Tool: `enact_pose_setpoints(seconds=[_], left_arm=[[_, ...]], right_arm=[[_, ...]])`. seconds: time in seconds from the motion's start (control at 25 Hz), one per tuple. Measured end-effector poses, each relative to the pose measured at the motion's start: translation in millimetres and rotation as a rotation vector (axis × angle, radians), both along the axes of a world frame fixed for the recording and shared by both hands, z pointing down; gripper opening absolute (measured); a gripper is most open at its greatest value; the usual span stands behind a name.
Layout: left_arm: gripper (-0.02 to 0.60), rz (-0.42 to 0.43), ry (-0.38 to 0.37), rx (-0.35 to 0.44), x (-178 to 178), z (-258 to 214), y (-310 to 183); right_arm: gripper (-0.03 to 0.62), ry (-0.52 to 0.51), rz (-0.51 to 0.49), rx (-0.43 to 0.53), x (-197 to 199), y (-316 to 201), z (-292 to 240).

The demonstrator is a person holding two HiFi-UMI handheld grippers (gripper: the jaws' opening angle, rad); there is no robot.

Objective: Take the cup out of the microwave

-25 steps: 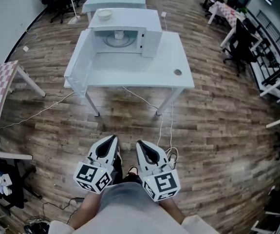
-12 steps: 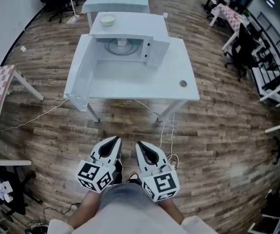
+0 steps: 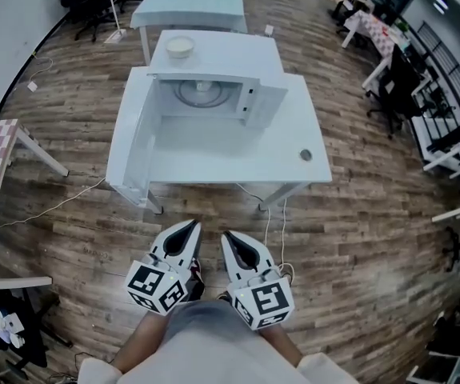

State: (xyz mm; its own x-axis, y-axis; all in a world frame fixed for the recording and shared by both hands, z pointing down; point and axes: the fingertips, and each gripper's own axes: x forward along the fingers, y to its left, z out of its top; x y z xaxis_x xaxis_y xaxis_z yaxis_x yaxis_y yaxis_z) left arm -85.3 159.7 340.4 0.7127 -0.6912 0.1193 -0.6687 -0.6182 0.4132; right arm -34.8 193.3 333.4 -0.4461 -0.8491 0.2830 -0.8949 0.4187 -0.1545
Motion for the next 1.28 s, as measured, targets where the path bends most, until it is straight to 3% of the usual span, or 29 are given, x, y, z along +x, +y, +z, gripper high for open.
enact_pose_setpoints(seconds=[0.36, 1.0, 1.28], left_arm=[[0.015, 0.024, 0.039, 0.052, -14.8, -12.3, -36.5], [0.015, 0.066, 0.027, -0.022, -9.3, 11.7, -62.6], [0.015, 0.043, 0.010, -0.040, 2.6, 17.2, -95.2]], right_arm=[[0.023, 0.014, 0.012, 0.023, -22.8, -39.1, -6.1], [0.023, 0.001, 0.054, -0.007, -19.7, -72.7, 6.3], [0.023, -0.007, 0.039, -0.026, -5.8, -106.0, 10.9]])
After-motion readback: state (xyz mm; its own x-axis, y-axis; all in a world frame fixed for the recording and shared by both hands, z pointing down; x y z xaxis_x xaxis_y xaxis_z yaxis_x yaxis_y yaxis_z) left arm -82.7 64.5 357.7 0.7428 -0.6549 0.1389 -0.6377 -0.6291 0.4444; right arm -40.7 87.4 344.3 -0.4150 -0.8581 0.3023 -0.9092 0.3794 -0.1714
